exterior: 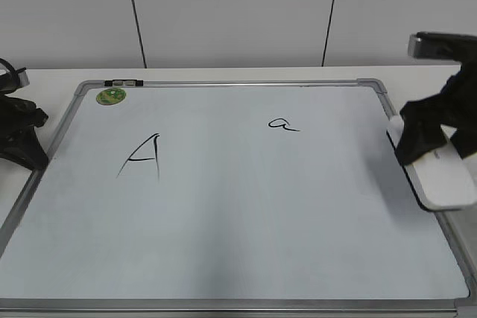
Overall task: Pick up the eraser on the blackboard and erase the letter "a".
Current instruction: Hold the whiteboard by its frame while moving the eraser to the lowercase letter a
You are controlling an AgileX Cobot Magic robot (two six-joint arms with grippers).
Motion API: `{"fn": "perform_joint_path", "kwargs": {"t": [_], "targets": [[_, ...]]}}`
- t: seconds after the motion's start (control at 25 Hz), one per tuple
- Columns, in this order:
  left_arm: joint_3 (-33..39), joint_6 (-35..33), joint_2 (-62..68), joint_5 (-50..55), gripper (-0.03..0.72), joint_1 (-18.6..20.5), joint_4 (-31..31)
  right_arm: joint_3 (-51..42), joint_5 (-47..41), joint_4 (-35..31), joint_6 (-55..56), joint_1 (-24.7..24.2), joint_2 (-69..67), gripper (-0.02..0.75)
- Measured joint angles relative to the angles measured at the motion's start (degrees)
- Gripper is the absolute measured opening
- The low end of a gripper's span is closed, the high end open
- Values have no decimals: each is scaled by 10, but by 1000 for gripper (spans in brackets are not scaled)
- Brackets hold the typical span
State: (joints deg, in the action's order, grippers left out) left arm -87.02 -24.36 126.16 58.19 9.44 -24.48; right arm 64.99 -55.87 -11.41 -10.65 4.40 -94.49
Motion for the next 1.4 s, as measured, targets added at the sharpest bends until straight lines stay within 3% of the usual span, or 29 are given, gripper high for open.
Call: {"fn": "perform_joint_path", "kwargs": {"t": [0.28, 0.56, 0.8, 1.12, 1.4], "targets": [[0, 0, 0, 1, 38, 0, 1, 145, -41, -10, -27, 38, -33, 538], [0, 0, 0, 1, 38, 0, 1, 300, -90, -1, -29, 89, -162, 537], [0, 0, 0, 0, 41, 0, 1, 441, -138, 21, -29, 92, -300, 537], [0, 0, 0, -1, 42, 0, 1, 587, -140, 30, -30, 92, -434, 537], [0, 0, 0, -1, 44, 0, 1, 653, -143, 29, -30, 92, -479, 537]]}}
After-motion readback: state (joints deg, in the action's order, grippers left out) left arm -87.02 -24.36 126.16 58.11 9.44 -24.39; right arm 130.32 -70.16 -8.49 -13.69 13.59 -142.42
